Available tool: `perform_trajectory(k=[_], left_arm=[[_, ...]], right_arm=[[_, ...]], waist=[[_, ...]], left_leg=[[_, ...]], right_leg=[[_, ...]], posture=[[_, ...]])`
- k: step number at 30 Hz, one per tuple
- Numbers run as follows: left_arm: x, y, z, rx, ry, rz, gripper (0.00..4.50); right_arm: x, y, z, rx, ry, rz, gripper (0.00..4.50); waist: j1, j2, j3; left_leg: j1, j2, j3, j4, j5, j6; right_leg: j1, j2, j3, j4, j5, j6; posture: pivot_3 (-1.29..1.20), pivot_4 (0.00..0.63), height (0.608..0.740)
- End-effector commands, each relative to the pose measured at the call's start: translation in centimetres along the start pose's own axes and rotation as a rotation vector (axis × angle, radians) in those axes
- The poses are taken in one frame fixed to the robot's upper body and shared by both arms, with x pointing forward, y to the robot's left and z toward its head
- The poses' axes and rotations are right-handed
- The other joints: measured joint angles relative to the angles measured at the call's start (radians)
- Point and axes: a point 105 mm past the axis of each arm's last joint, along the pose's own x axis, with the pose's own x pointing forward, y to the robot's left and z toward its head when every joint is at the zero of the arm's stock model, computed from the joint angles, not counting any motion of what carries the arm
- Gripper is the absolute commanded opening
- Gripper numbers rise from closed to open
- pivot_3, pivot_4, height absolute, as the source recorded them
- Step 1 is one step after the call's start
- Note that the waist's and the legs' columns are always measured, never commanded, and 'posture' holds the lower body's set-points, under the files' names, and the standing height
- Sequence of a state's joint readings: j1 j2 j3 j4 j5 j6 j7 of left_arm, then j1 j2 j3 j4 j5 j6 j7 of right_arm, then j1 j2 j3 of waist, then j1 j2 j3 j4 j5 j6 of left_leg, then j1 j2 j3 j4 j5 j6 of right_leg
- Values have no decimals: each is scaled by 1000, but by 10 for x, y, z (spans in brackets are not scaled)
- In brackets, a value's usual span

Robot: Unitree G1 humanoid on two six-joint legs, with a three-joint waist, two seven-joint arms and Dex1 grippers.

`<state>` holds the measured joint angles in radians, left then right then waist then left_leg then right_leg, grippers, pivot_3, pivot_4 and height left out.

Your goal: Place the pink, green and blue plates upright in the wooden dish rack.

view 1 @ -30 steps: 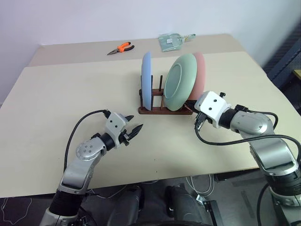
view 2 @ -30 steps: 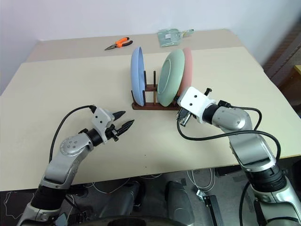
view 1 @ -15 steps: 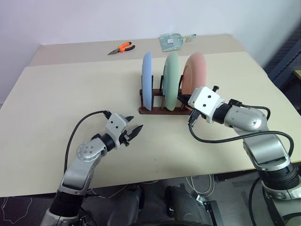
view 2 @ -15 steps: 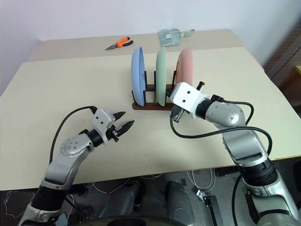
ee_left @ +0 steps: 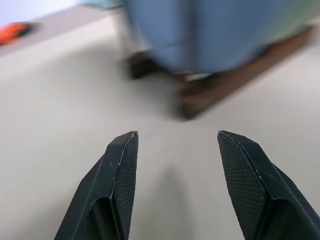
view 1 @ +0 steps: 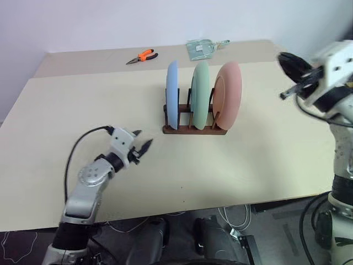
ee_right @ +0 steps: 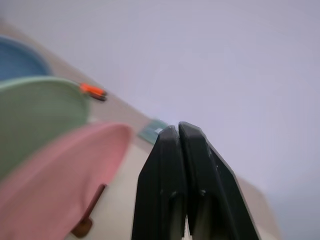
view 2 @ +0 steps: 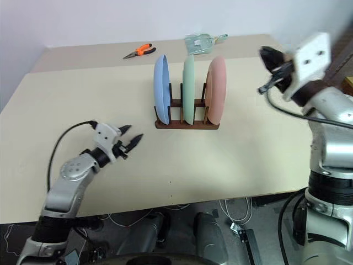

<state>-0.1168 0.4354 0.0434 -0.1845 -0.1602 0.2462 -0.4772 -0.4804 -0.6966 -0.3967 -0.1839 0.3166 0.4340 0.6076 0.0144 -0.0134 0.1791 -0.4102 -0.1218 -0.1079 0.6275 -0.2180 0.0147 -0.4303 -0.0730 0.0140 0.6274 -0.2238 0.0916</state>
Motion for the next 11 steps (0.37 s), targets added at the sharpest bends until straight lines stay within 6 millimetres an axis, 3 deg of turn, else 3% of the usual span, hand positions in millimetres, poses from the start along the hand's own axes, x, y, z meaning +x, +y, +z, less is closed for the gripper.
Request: perform_trajectory(k=[1, 5, 11], left_arm=[[-16, 25, -2, 61, 10, 83, 2572], [-33, 34, -17, 68, 68, 114, 2572], [-41, 25, -22, 54, 85, 111, 2572]], right_arm=[[-17, 18, -45, 130, 109, 69, 49], [-33, 46, -100, 119, 255, 111, 49], [-31, 59, -118, 143, 264, 133, 49]], waist=[[0, 0, 0], [-4, 4, 1], [-2, 6, 1]], left_leg=[[0, 0, 0, 0, 0, 0], [0, 0, 2, 0, -1, 1], [0, 0, 2, 2, -2, -1]], right_leg=[[0, 0, 0, 0, 0, 0], [0, 0, 1, 1, 0, 0], [0, 0, 2, 1, -1, -2]], posture=[[0, 150, 729], [0, 150, 729], [0, 150, 729]])
